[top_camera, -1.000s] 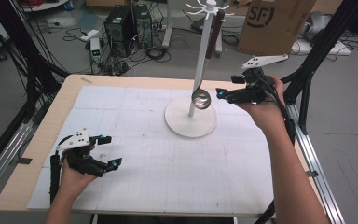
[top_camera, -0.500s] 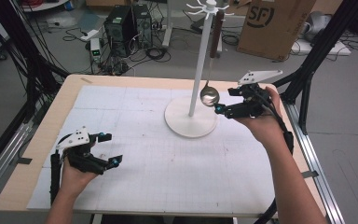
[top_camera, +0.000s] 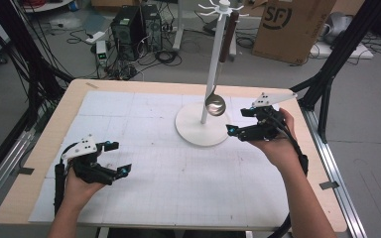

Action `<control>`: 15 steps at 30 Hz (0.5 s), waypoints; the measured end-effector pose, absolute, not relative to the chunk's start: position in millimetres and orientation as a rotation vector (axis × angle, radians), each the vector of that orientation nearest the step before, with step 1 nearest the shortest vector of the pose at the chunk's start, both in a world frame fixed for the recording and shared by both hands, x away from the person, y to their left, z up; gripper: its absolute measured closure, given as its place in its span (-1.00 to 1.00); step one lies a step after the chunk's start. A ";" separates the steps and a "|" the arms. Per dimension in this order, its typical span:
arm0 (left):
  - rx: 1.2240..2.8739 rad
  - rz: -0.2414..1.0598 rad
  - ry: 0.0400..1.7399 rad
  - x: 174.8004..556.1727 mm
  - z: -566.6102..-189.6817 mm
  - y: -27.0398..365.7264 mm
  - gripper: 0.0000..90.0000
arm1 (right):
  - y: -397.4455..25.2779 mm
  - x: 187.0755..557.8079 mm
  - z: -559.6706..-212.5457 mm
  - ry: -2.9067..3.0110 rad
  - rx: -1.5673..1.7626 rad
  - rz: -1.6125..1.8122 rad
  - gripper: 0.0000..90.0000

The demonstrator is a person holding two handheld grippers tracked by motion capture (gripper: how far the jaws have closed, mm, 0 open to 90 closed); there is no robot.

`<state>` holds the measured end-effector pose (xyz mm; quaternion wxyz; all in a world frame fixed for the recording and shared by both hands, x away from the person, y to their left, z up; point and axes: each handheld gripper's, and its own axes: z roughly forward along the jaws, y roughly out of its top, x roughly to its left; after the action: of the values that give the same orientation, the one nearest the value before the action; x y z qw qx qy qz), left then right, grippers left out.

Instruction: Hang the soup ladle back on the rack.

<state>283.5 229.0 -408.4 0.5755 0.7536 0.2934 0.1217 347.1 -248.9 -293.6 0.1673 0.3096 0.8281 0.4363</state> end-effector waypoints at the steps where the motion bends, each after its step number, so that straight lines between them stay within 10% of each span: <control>1: 1.762 0.290 0.696 283.5 -408.6 228.4 -0.94 | -250.3 346.3 -295.3 2.357 0.878 1.240 -0.55; 15: 1.764 0.306 0.727 283.1 -411.0 223.6 -0.94 | -265.8 330.3 -324.2 2.352 0.929 1.256 -0.55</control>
<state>283.1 223.6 -411.0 0.5686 0.7510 0.3095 0.1304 330.3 -265.8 -324.2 0.1582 0.3249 0.8225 0.4392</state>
